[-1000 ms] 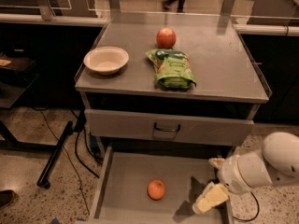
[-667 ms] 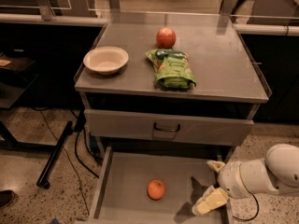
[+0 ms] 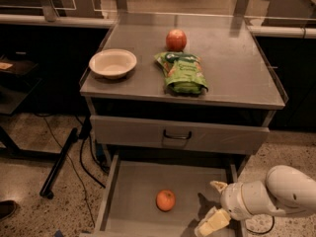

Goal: Pick orange from middle drawer and place on counter

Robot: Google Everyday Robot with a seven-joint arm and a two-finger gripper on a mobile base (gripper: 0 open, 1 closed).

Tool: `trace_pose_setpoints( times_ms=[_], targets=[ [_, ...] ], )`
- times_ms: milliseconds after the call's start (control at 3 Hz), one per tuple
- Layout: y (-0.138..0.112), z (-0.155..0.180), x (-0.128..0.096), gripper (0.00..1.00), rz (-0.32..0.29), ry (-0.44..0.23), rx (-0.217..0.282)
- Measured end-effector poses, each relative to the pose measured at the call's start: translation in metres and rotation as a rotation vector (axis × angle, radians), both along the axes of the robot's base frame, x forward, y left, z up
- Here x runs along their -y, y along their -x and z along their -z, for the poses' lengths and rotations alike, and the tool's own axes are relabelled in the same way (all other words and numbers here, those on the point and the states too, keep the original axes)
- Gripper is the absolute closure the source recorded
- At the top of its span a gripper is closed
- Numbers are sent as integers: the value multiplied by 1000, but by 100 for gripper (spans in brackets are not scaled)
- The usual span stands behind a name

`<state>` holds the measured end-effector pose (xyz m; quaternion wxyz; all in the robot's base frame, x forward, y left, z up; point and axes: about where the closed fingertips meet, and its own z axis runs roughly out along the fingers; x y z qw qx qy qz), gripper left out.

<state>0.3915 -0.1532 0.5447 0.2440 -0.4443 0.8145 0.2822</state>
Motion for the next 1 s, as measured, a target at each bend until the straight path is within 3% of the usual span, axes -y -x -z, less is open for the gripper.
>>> trace_pose_setpoints(
  times_ms=[333, 667, 1000],
  targets=[
    [-2, 47, -19, 0, -6, -10, -30],
    [-2, 47, -19, 0, -6, -10, -30],
    [-14, 80, -35, 0, 65, -88, -23]
  ],
)
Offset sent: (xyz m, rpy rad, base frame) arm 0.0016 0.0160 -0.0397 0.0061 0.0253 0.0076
